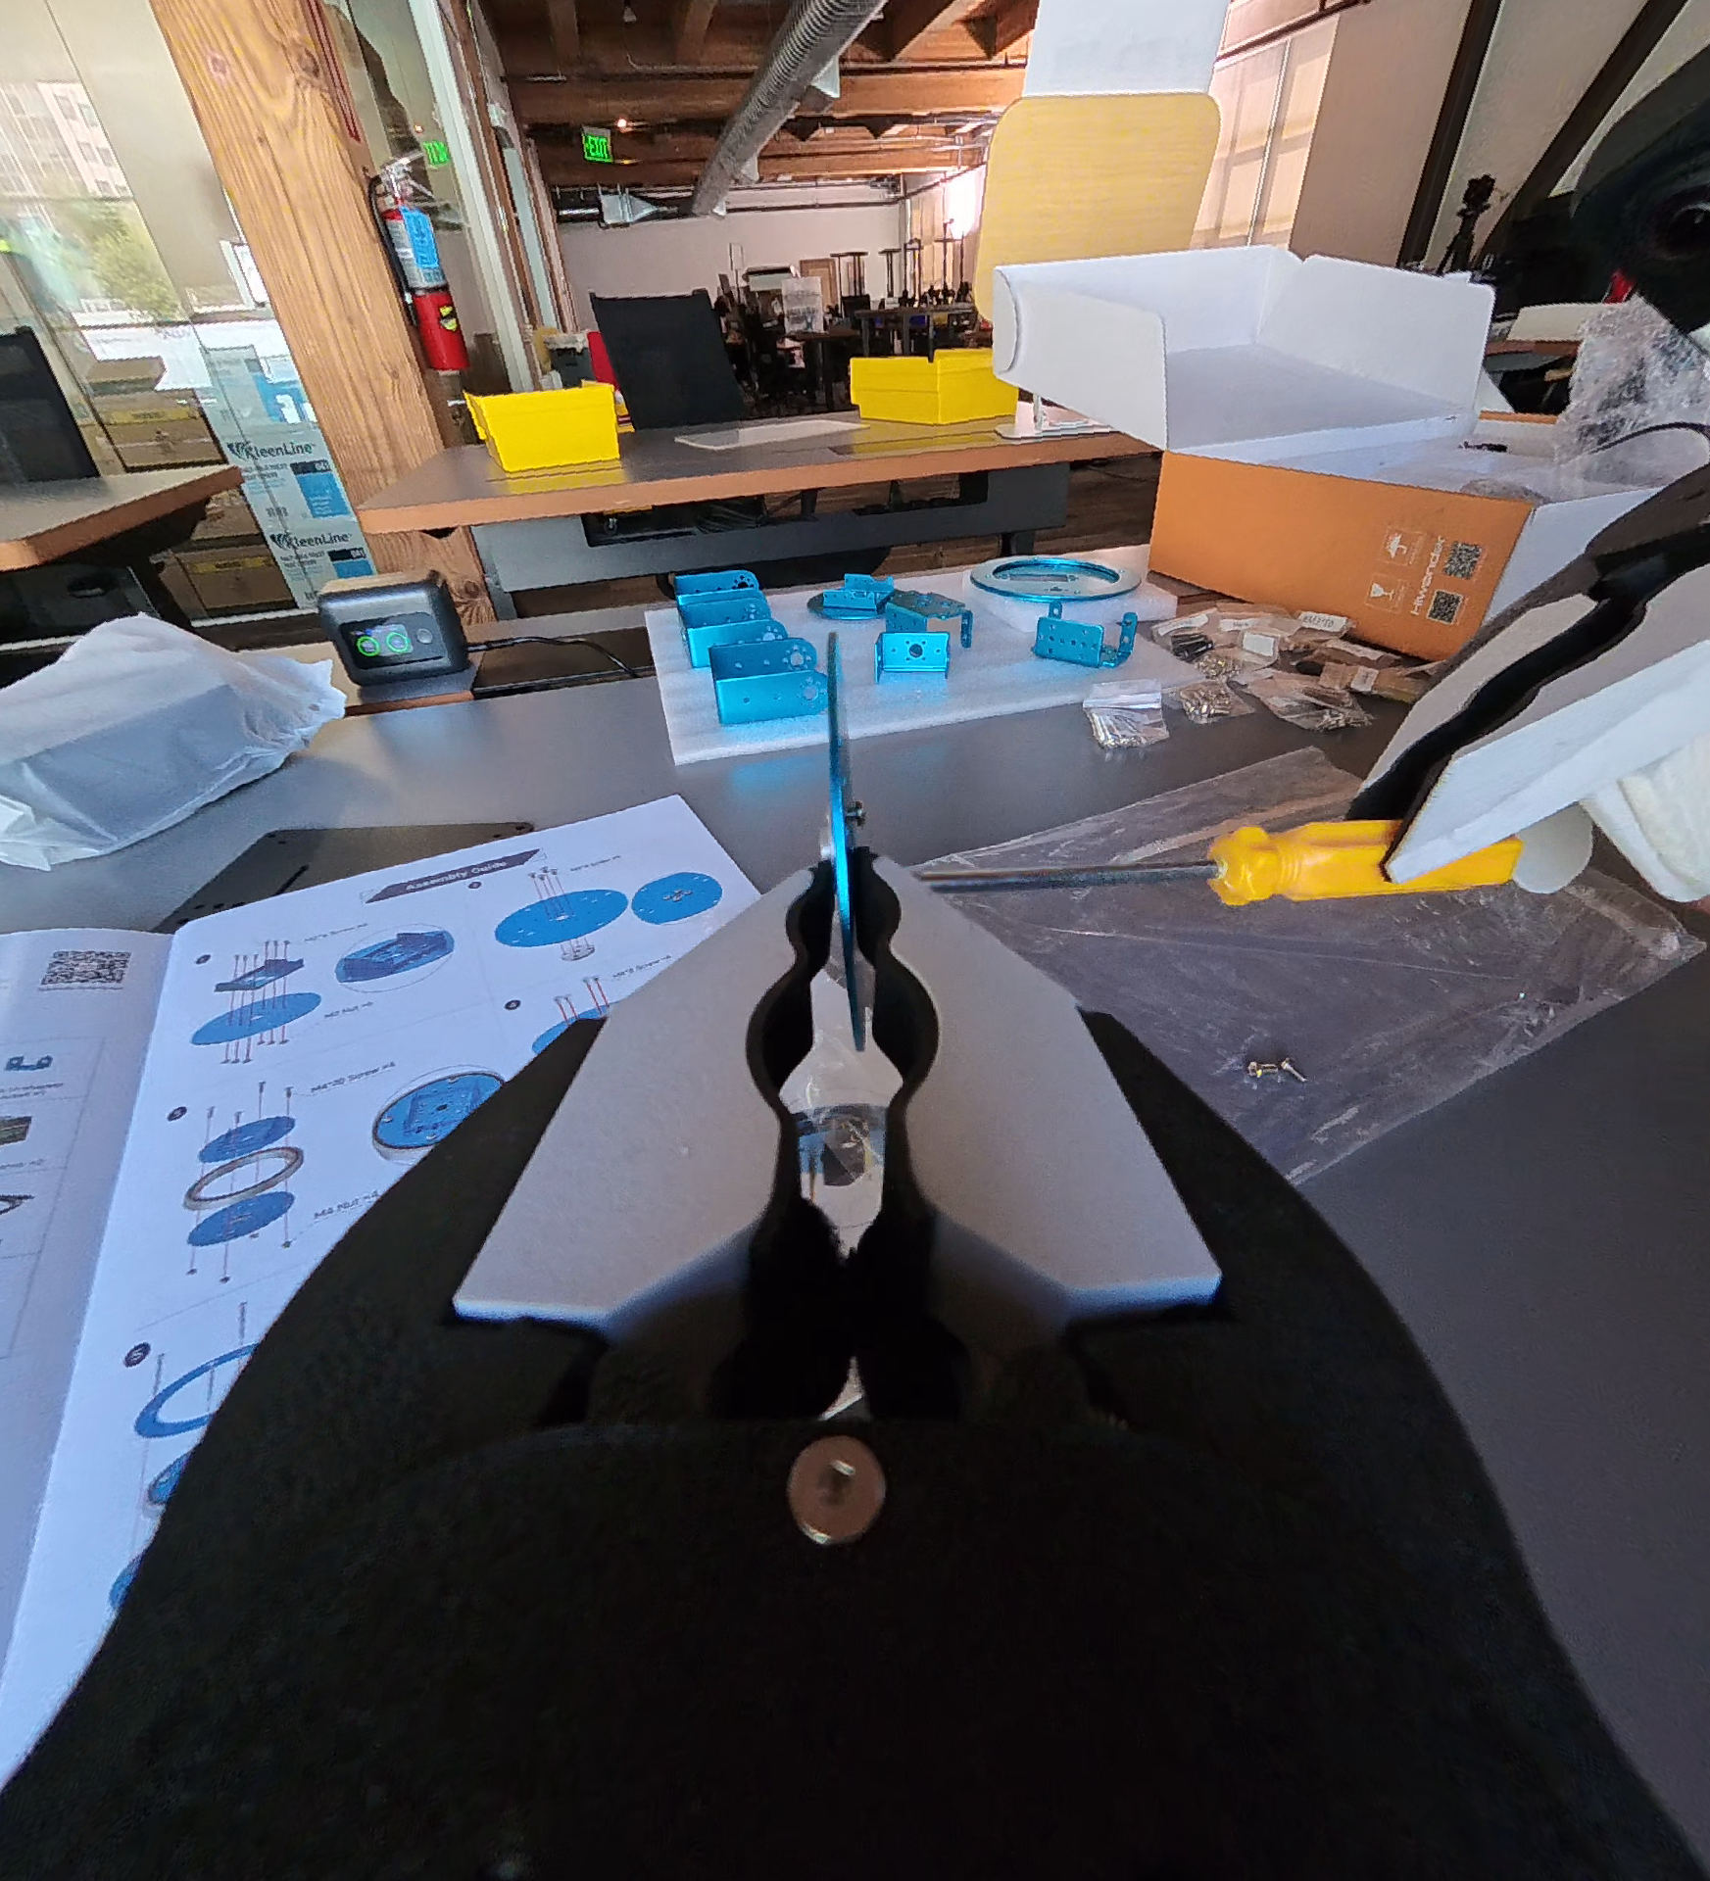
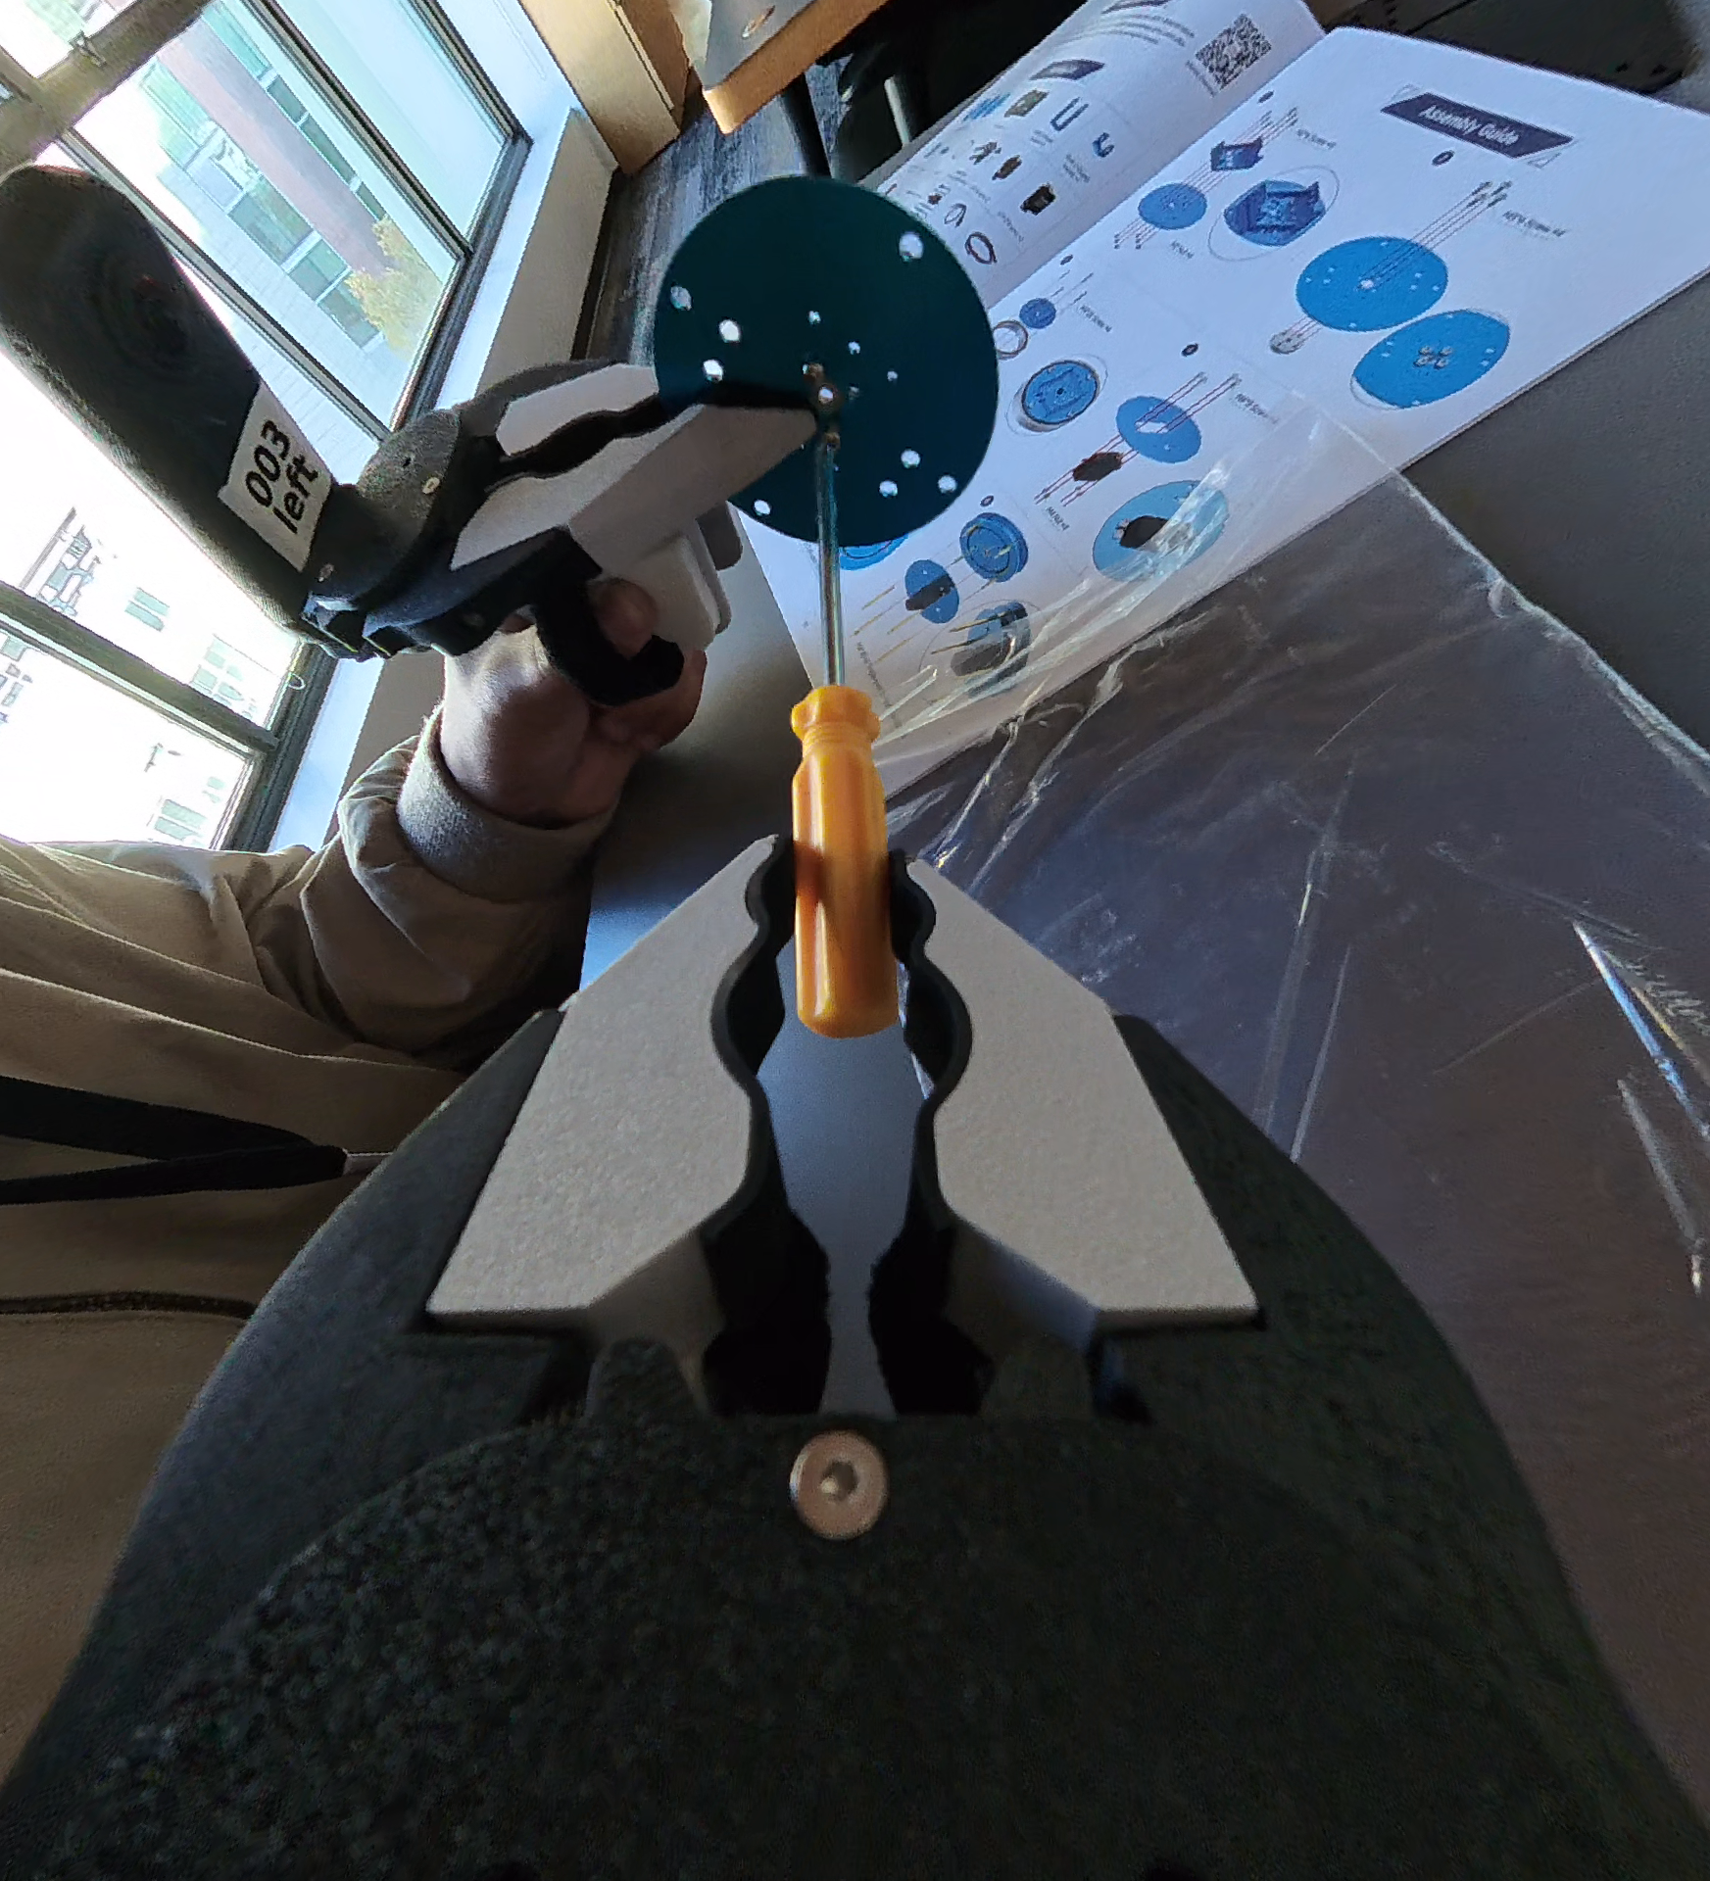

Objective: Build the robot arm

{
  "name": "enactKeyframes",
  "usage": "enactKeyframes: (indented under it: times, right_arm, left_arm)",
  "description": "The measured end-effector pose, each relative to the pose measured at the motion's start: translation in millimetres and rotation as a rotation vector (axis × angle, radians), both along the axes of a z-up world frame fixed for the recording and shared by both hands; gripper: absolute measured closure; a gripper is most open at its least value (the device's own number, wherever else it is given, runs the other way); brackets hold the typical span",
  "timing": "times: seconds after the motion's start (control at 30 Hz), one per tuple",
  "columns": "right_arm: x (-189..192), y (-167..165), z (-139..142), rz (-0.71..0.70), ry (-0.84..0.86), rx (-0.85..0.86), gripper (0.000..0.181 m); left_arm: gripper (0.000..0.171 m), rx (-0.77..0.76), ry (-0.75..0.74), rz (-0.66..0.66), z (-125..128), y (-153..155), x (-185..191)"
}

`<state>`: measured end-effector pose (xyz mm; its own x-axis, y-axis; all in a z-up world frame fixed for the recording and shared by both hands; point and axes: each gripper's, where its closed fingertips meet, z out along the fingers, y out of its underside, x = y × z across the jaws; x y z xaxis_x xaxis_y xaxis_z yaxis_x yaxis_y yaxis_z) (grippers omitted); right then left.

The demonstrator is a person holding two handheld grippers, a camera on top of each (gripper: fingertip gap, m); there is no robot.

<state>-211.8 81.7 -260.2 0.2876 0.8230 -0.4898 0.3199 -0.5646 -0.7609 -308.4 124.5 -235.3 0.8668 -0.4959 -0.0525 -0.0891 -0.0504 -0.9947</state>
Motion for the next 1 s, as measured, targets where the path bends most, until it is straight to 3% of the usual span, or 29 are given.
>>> enactKeyframes:
  times: [0.5,0.6,0.87,0.93,1.0]
  right_arm:
    - [0.6,3.9,0.5,-0.031,-0.01,0.033,0.165]
    - [0.8,6.1,0.3,-0.054,-0.083,0.18,0.165]
    - [2.3,15.1,-9.5,-0.106,-0.501,0.846,0.165]
    - [1.7,16.3,-16.6,-0.104,-0.547,0.874,0.165]
    - [-2.7,10.8,-22.5,-0.088,-0.448,0.69,0.165]
  left_arm:
    - [0.168,-0.013,0.01,0.008,-2.4,0.9,0.4]
    - [0.168,-0.023,0.02,0.024,-4.1,2.3,0.2]
    - [0.168,-0.072,0.003,0.049,-8.8,7.3,0.8]
    - [0.168,-0.055,-0.004,0.041,-5.4,6.3,1.2]
    - [0.168,-0.017,0.007,0.038,-0.1,4.0,1.4]
